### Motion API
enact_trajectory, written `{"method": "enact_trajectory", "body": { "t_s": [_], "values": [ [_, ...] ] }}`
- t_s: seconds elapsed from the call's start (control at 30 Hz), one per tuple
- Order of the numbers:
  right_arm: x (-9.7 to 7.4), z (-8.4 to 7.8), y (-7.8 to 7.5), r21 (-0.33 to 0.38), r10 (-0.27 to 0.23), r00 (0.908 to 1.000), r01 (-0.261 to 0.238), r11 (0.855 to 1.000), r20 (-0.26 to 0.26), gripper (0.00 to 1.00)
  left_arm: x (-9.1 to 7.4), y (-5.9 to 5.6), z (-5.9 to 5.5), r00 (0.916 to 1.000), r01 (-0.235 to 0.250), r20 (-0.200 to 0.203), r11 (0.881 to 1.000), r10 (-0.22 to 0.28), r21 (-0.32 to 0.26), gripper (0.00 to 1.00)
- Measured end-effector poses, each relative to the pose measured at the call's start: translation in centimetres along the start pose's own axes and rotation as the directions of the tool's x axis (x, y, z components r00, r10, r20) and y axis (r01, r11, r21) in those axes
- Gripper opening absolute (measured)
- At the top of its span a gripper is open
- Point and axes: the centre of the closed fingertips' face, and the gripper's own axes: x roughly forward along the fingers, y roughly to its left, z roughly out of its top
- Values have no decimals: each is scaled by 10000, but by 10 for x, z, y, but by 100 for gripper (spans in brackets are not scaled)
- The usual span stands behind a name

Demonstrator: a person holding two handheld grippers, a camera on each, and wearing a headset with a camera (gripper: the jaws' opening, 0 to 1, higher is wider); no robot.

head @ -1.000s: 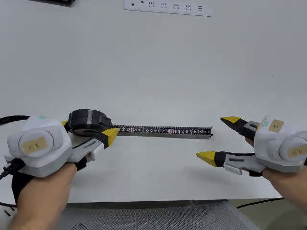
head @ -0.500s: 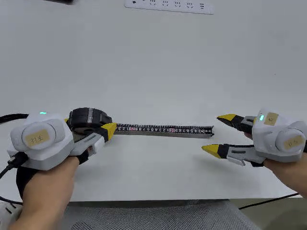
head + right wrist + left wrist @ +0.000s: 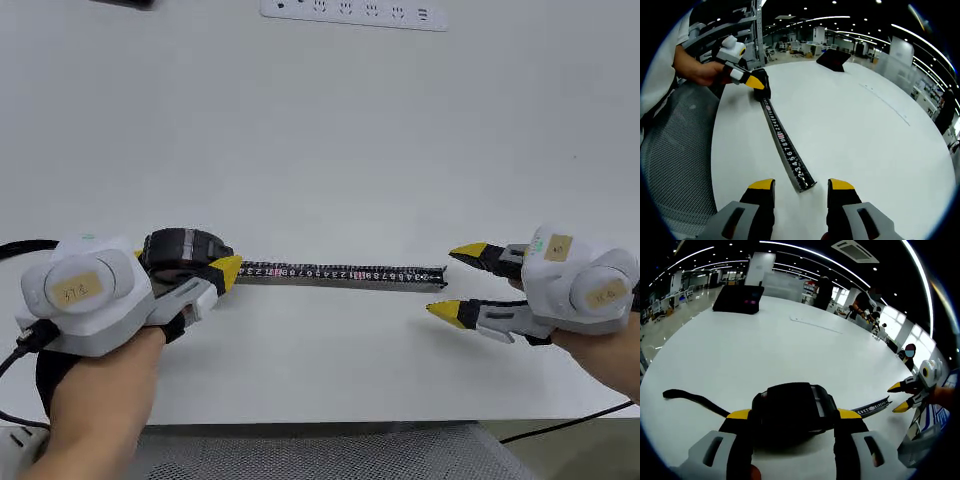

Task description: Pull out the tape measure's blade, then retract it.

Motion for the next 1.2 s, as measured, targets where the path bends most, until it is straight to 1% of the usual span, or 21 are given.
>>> {"method": "enact_trajectory", "body": {
  "t_s": [0.13,0.3,0.43,0.53,0.57,0.63,0.67,0.8,0.9,1.1,1.2],
  "values": [
    [1,-1,-1,-206,326,9992,-330,9992,-232,37,0,0,0,10000,10,9,10000,-10,10,61],
    [4,-2,-5,-575,696,9962,-726,9957,-523,31,0,0,0,10000,14,14,10000,-14,25,61],
    [6,-4,-4,-841,1037,9911,-1106,9903,-833,28,1,1,0,10000,23,10,10000,-23,25,61],
    [8,-5,-3,-957,1217,9871,-1317,9867,-1039,24,1,1,0,10000,27,-5,10000,-27,23,61],
    [8,-4,-4,-1010,1234,9869,-1339,9858,-1043,22,1,1,0,10000,28,-8,10000,-28,20,61],
    [8,-4,-4,-1044,1332,9842,-1455,9838,-1167,23,1,0,0,10000,48,-18,10000,-48,17,61],
    [8,-5,-5,-1205,1367,9825,-1520,9810,-1269,22,1,0,0,10000,53,-17,10000,-53,20,61],
    [9,-6,-6,-1415,1474,9783,-1681,9756,-1459,21,2,0,0,10000,60,-21,10000,-60,23,61],
    [10,-7,-6,-1560,1578,9740,-1832,9706,-1624,21,1,0,-1,10000,60,-22,10000,-60,28,61],
    [14,-10,-1,-1879,1856,9616,-2241,9563,-2022,19,1,0,-1,10000,73,-29,10000,-73,23,61],
    [15,-9,-1,-1979,1895,9595,-2312,9526,-2085,18,1,0,-1,10000,74,-41,10000,-74,21,61]
  ]
}}
